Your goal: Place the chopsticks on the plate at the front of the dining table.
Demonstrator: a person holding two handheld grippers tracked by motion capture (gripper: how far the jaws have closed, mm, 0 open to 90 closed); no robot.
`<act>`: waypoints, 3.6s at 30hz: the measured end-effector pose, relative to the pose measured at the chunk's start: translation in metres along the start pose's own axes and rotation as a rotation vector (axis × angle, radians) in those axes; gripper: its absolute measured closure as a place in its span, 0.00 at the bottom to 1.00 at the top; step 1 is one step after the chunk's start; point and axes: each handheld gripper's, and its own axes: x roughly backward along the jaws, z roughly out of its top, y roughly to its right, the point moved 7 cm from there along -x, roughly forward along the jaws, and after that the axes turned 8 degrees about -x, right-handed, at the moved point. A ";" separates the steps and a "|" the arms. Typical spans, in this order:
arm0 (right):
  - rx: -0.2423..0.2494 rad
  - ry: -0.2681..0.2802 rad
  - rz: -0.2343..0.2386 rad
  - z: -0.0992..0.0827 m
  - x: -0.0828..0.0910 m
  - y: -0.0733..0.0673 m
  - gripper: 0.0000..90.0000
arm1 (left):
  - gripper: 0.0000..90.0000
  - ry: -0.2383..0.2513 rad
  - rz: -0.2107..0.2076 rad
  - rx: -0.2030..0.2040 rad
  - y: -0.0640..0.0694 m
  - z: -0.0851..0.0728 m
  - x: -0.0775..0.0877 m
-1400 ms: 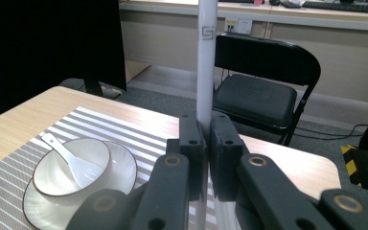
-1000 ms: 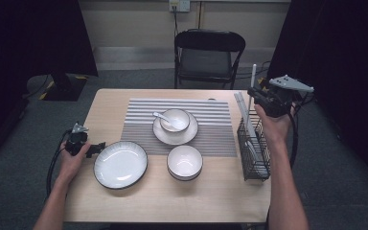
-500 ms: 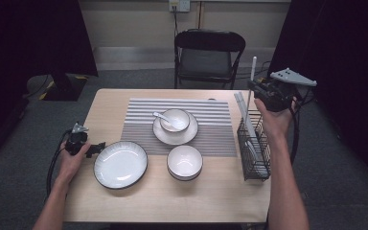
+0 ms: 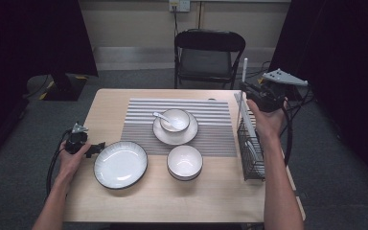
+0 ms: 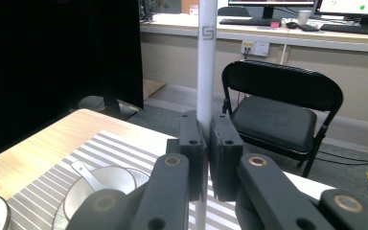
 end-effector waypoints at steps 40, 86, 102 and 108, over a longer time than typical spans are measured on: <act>-0.007 -0.065 0.165 -0.027 -0.045 -0.059 0.95 | 0.24 0.153 -0.093 0.001 0.021 0.037 0.037; -0.002 -0.075 0.345 -0.040 -0.071 -0.139 0.95 | 0.31 0.335 -0.345 -0.213 0.129 0.093 0.077; 0.003 -0.090 0.392 -0.046 -0.081 -0.164 0.95 | 0.38 0.362 -0.414 -0.188 0.144 0.109 0.066; 0.001 -0.093 0.415 -0.048 -0.085 -0.175 0.95 | 0.38 0.385 -0.413 -0.201 0.153 0.118 0.068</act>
